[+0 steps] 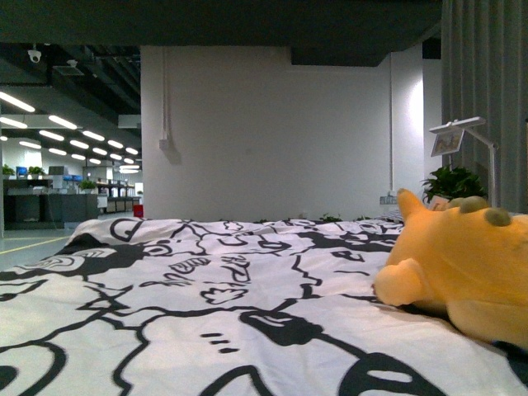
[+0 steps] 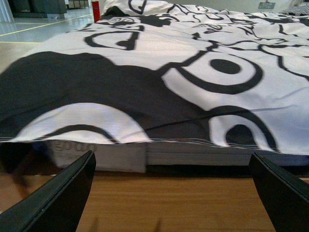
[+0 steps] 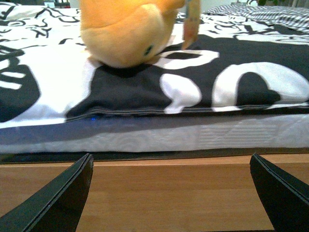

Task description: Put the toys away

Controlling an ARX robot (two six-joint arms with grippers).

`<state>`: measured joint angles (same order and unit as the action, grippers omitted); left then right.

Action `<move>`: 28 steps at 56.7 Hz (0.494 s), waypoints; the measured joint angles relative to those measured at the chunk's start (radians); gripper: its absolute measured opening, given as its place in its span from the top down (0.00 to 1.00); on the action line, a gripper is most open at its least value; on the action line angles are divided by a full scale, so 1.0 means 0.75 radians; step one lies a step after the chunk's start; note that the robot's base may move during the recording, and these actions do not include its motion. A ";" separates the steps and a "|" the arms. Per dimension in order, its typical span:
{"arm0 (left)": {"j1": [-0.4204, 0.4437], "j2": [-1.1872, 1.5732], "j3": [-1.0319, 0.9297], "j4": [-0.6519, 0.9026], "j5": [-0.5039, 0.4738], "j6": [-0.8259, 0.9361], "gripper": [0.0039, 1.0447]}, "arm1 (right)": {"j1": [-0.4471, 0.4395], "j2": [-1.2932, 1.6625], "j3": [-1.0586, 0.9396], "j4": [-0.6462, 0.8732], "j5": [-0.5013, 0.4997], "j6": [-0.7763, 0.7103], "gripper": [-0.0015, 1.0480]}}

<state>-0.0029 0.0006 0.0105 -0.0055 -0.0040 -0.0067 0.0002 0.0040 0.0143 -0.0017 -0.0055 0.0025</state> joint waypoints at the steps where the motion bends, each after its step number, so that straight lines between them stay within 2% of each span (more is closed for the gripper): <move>1: 0.000 -0.001 0.000 0.000 0.001 0.000 0.06 | 0.000 -0.002 0.000 0.000 0.000 0.000 0.06; 11: 0.000 0.001 -0.001 -0.001 0.001 0.000 0.06 | 0.000 -0.001 0.000 0.000 -0.001 0.000 0.06; 13: 0.000 0.000 0.000 -0.001 0.001 0.000 0.06 | 0.013 0.007 0.003 -0.019 0.048 0.016 0.06; 17: 0.000 0.000 -0.001 0.000 0.004 0.000 0.06 | 0.083 0.067 0.022 -0.085 0.265 0.081 0.06; 20: 0.000 0.000 -0.001 -0.001 0.005 0.000 0.06 | 0.113 0.124 0.022 -0.069 0.330 0.107 0.06; 28: 0.000 0.000 0.000 0.000 0.006 0.000 0.06 | 0.190 0.262 0.041 0.082 0.395 0.127 0.06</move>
<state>-0.0029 0.0006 0.0105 -0.0055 0.0002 -0.0067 0.1429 0.2005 0.0452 0.0597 0.2905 0.0975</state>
